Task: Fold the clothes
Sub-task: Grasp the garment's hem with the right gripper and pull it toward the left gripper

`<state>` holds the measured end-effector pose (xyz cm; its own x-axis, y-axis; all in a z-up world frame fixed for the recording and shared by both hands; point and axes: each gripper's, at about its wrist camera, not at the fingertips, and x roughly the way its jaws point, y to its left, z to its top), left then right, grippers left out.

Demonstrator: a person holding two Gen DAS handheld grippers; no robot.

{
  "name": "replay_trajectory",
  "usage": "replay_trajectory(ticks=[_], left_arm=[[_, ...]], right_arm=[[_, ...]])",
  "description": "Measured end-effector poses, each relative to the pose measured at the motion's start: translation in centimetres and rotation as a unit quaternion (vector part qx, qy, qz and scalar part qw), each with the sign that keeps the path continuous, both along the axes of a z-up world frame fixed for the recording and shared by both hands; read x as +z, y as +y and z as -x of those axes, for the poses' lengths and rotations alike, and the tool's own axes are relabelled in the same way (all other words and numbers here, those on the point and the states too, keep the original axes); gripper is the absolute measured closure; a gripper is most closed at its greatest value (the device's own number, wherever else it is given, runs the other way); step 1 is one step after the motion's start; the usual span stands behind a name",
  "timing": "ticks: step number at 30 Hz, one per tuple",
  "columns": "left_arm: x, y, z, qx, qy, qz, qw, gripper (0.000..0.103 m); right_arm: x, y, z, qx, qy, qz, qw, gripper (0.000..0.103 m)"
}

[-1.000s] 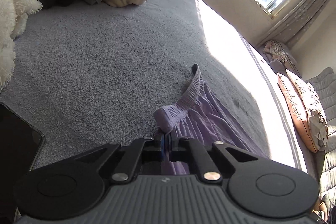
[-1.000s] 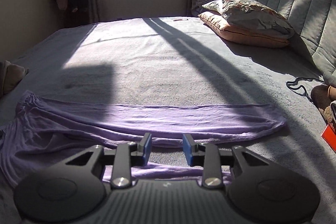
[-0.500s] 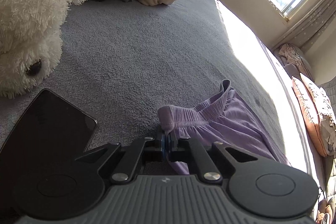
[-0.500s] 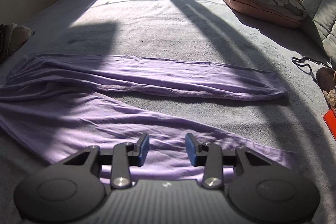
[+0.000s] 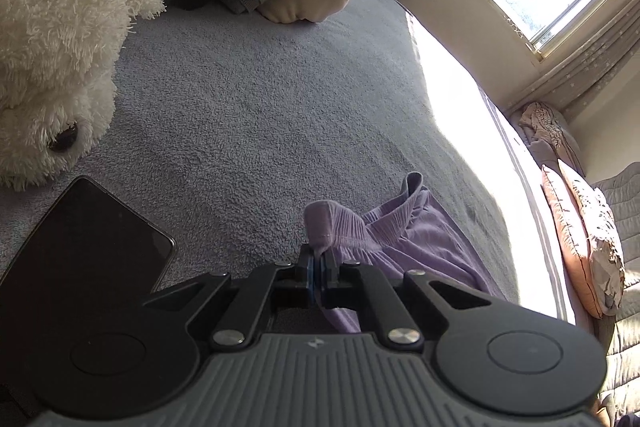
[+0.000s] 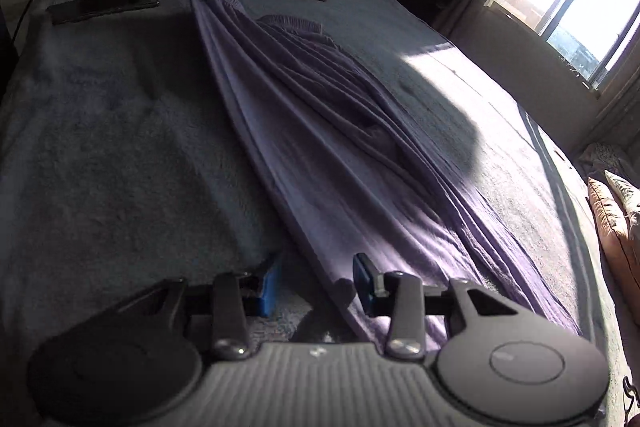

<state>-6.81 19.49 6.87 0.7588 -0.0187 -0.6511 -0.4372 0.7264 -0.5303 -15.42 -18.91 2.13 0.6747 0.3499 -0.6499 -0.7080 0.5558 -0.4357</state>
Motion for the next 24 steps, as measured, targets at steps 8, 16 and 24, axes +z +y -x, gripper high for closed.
replay_trajectory(ticks=[8, 16, 24], left_arm=[[0.8, 0.6, 1.1, -0.003, -0.009, 0.012, 0.9999, 0.101], [0.9, -0.6, 2.6, 0.004, 0.014, -0.034, 0.9993, 0.101], [0.2, 0.1, 2.2, 0.009, 0.054, -0.040, 0.9977, 0.084]], right_arm=[[1.7, -0.8, -0.7, 0.004, 0.009, 0.013, 1.000, 0.101], [1.8, -2.2, 0.9, 0.054, 0.062, 0.012, 0.997, 0.102], [1.8, -2.3, -0.1, 0.058, 0.089, 0.015, 0.994, 0.101]])
